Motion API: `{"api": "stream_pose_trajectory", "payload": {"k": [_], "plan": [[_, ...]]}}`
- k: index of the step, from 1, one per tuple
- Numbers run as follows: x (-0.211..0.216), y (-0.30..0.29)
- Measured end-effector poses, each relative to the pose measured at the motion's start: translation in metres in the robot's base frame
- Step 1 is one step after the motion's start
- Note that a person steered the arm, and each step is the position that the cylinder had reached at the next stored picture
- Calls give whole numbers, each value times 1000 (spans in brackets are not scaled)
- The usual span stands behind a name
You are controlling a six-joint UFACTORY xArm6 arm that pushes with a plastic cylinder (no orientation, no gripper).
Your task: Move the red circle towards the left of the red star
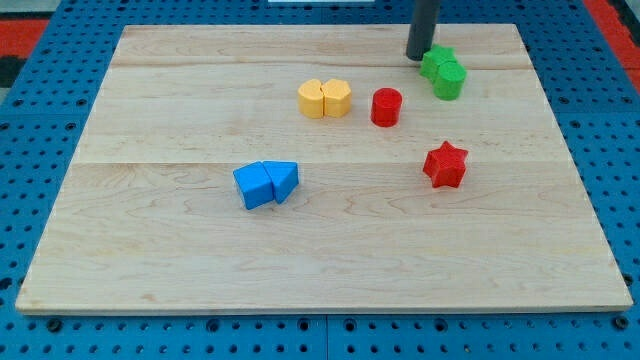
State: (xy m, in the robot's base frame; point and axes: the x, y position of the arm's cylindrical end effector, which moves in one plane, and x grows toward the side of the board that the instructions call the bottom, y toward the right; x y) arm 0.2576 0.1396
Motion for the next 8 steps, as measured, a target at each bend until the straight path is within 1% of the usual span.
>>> {"api": "stream_pose_trajectory", "payload": {"k": [1, 2, 4, 5, 8], "plan": [[4, 11], [7, -2], [71, -11], [84, -40], [83, -77]]}}
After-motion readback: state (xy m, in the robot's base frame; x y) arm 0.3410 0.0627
